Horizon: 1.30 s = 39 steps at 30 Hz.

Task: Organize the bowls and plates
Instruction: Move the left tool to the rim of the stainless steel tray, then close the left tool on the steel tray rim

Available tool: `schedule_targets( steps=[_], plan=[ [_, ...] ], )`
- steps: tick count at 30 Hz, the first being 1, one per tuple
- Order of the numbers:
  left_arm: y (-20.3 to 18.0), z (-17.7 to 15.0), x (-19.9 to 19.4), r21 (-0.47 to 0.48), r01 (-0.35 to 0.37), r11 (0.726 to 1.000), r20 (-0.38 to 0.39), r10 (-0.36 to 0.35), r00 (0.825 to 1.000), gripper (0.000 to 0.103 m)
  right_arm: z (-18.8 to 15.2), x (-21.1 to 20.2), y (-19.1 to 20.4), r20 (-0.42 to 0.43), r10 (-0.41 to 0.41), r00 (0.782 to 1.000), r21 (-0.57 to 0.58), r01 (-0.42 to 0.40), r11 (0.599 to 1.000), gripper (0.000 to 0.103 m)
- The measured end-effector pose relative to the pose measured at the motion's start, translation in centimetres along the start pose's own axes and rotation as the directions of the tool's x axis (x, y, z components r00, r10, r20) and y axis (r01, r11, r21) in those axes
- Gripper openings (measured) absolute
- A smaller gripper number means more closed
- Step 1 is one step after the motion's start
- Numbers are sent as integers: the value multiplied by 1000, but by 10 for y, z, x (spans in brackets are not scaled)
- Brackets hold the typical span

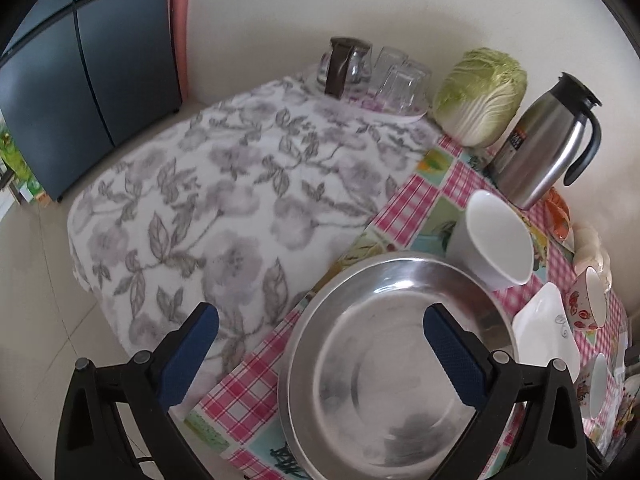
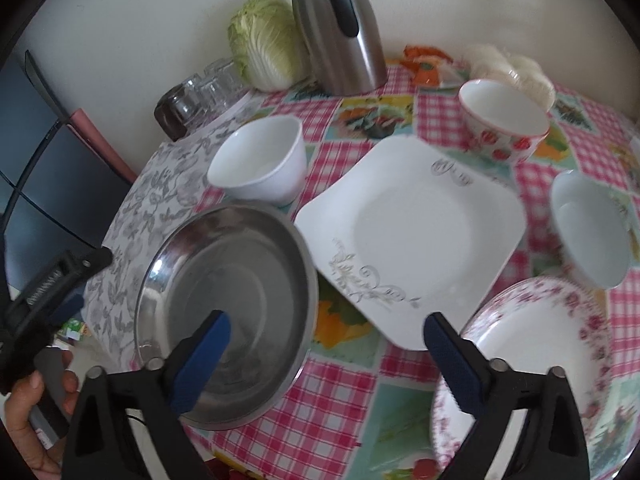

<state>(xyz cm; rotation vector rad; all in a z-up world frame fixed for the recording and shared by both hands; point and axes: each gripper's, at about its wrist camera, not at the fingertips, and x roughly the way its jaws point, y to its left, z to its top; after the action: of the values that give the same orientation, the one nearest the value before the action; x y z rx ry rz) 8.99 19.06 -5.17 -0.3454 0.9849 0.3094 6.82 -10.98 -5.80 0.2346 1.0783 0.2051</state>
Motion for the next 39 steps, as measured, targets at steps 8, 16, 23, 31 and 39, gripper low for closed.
schedule_targets(
  steps=[8,16,23,31,39],
  plan=[
    [6,-6,34,6,30,1000,-95,-29,995,88,-4,26,0,-71,43,997,35,-41,999,74],
    [13,-16,70,-30,56,998,-210,-61,976,72,-7,47,-4,-117,88,989,90,-78,993,46],
    [16,-18,75,-36,62,997,-189,-68,980,57,-9,61,-2,-146,90,985,83,-79,993,24],
    [25,-20,72,-32,75,997,-153,-79,985,32,-10,71,-2,-152,110,982,89,-97,991,14],
    [29,-30,63,-72,130,989,-168,-140,976,28,-7,55,7,-119,80,990,26,-78,997,12]
  ],
)
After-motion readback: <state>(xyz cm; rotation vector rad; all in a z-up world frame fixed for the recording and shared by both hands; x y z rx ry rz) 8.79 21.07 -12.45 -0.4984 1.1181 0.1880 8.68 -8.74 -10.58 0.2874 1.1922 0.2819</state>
